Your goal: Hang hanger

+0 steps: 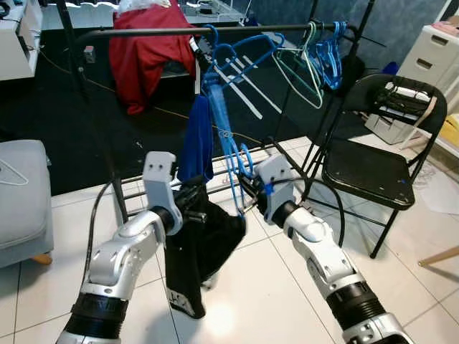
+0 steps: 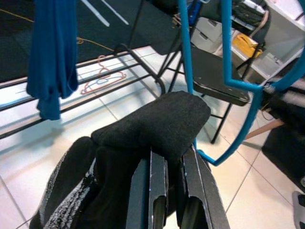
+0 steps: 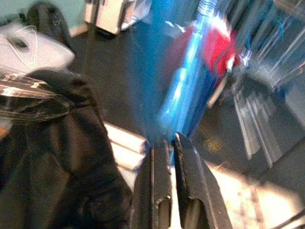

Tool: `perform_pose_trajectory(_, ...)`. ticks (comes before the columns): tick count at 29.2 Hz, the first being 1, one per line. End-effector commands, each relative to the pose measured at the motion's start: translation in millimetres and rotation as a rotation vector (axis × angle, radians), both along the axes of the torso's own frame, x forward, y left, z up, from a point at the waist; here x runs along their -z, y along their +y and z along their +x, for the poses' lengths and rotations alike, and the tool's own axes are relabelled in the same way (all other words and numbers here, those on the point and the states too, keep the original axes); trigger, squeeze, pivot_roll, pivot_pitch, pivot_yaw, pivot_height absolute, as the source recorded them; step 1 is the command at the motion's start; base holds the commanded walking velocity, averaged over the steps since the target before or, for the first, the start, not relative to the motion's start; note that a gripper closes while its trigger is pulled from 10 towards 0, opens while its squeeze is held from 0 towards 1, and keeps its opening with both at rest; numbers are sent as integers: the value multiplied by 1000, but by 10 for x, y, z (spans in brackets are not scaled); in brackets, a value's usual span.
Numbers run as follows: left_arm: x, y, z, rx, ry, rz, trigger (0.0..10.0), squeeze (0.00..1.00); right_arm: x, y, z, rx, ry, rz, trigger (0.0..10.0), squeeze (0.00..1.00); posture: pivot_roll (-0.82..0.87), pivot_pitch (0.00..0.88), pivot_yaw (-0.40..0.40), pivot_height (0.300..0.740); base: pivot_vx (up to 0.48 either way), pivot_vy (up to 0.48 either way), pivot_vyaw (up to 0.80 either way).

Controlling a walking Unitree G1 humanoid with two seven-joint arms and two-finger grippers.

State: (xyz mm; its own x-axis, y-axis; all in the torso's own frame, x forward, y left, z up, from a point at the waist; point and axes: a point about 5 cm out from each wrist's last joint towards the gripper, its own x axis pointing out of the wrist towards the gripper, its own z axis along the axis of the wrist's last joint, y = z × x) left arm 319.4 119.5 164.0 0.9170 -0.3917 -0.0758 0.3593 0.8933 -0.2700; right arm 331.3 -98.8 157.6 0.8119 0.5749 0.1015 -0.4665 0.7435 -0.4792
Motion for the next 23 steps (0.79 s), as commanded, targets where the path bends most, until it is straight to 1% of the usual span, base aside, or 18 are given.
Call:
perform_pose_trajectory(1, -17, -57, 13, 2, -20, -16, 10000, 0, -38, 38, -50, -2, -189, -64, 10000, 0, -69, 54, -60, 740, 0, 0, 0)
perform_pose_trajectory(2, -17, -57, 13, 2, -20, -16, 10000, 0, -38, 38, -50, -2, -189, -64, 10000, 0, -69, 54, -60, 740, 0, 0, 0)
perform_pose_trajectory(3, 16, -63, 12, -4, -26, 0, 10000, 0, -143, 44, -74, 37, -352, -56, 10000, 0, -69, 54, -57, 740, 0, 0, 0)
perform_pose_trajectory(4, 40, -66, 11, -8, -30, 14, 10000, 0, -211, 57, -103, 49, -447, -50, 10000, 0, -69, 54, -57, 740, 0, 0, 0)
perform_pose_trajectory(5, 66, -95, 1, 16, -34, 32, 10000, 0, -346, 113, -134, 34, -575, -66, 10000, 0, -65, 52, -53, 740, 0, 0, 0)
perform_pose_trajectory(6, 66, -95, 1, 16, -34, 32, 10000, 0, -346, 113, -134, 34, -575, -66, 10000, 0, -65, 52, -53, 740, 0, 0, 0)
perform_pose_trajectory(7, 71, -118, -7, 36, -34, 37, 10000, 0, -415, 145, -141, 28, -610, -62, 10000, 0, -65, 52, -53, 740, 0, 0, 0)
perform_pose_trajectory(8, 71, -118, -7, 36, -34, 37, 10000, 0, -415, 145, -141, 28, -610, -62, 10000, 0, -65, 52, -53, 740, 0, 0, 0)
perform_pose_trajectory(9, 61, -150, -21, 64, -41, 35, 10000, 0, -497, 187, -143, 15, -657, -66, 10000, 0, -63, 51, -51, 740, 0, 0, 0)
perform_pose_trajectory(10, 61, -150, -21, 64, -41, 35, 10000, 0, -497, 187, -143, 15, -657, -66, 10000, 0, -63, 51, -51, 740, 0, 0, 0)
perform_pose_trajectory(11, 46, -179, -34, 89, -47, 26, 10000, 0, -562, 227, -147, -2, -705, -75, 10000, 0, -63, 51, -51, 740, 0, 0, 0)
perform_pose_trajectory(13, -10, -231, -67, 140, -77, 6, 10000, 0, -779, 313, -171, -54, -856, -86, 10000, 0, -61, 56, -51, 740, 0, 0, 0)
perform_pose_trajectory(14, -10, -231, -67, 140, -77, 6, 10000, 0, -779, 313, -171, -54, -856, -86, 10000, 0, -61, 56, -51, 740, 0, 0, 0)
perform_pose_trajectory(16, -40, -251, -78, 159, -99, -6, 10000, 0, -927, 372, -200, -99, -985, -93, 10000, 0, -63, 62, -51, 740, 0, 0, 0)
perform_pose_trajectory(18, -62, -260, -80, 165, -115, -19, 10000, 0, -952, 398, -172, -124, -994, -102, 10000, 0, -66, 65, -47, 740, 0, 0, 0)
perform_pose_trajectory(19, -84, -271, -84, 173, -130, -36, 10000, 0, -921, 435, -131, -162, -980, -146, 10000, 0, -66, 65, -47, 740, 0, 0, 0)
perform_pose_trajectory(21, -113, -292, -93, 185, -149, -49, 10000, 0, -863, 443, -103, -200, -993, -206, 10000, 0, -62, 69, -45, 740, 0, 0, 0)
perform_pose_trajectory(23, -118, -297, -95, 190, -154, -48, 10000, 0, -846, 439, -106, -207, -1010, -220, 10000, 0, -62, 69, -45, 740, 0, 0, 0)
